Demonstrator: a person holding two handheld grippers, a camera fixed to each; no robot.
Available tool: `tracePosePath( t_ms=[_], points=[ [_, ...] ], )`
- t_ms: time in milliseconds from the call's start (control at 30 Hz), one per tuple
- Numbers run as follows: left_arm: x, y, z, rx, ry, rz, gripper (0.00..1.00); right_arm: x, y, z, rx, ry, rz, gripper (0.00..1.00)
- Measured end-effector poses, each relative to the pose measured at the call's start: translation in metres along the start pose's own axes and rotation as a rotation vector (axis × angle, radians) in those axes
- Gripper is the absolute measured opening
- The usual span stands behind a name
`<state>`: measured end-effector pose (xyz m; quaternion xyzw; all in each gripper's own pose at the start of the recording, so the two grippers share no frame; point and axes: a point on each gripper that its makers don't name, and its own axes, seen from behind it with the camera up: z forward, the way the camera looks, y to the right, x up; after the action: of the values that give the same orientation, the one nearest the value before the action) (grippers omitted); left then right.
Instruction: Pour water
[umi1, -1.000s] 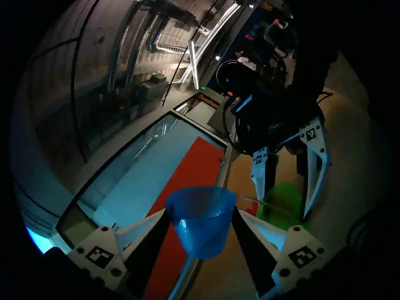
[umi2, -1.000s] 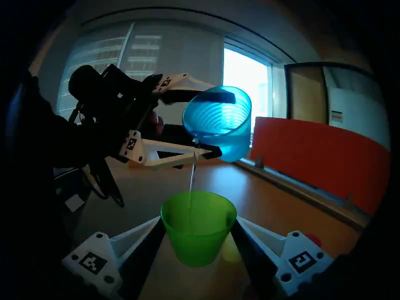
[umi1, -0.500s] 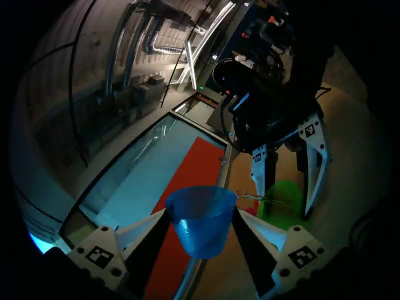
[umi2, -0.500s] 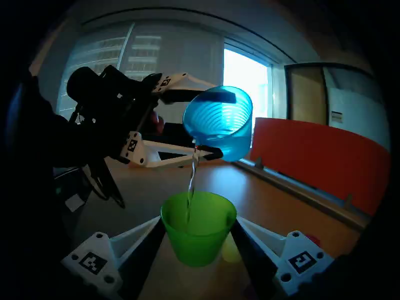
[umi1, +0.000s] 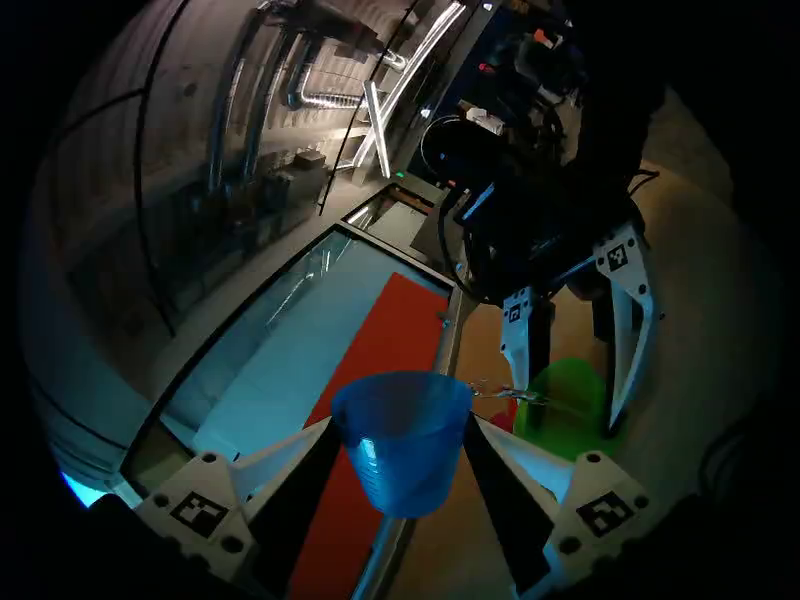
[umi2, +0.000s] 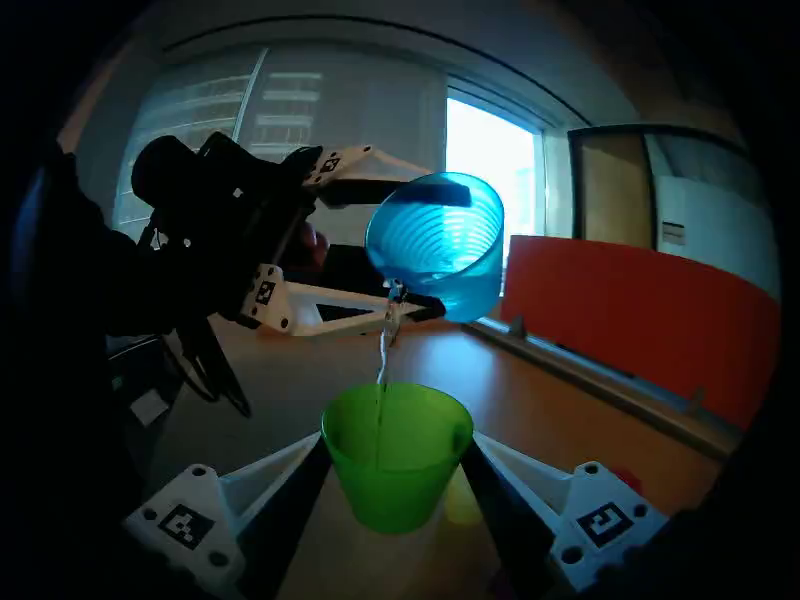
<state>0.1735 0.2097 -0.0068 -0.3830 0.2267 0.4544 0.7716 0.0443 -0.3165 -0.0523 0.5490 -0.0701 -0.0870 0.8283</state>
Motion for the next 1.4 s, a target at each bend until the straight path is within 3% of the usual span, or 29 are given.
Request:
tracePosePath(
  t_ms=[1400],
  points=[
    [-0.001, 0.0049, 0.0039, -0.009, -0.003, 0.038, 0.84, -0.0011, 0.0012, -0.0008, -0.006, 0.011, 0.012, 0.9]
  ],
)
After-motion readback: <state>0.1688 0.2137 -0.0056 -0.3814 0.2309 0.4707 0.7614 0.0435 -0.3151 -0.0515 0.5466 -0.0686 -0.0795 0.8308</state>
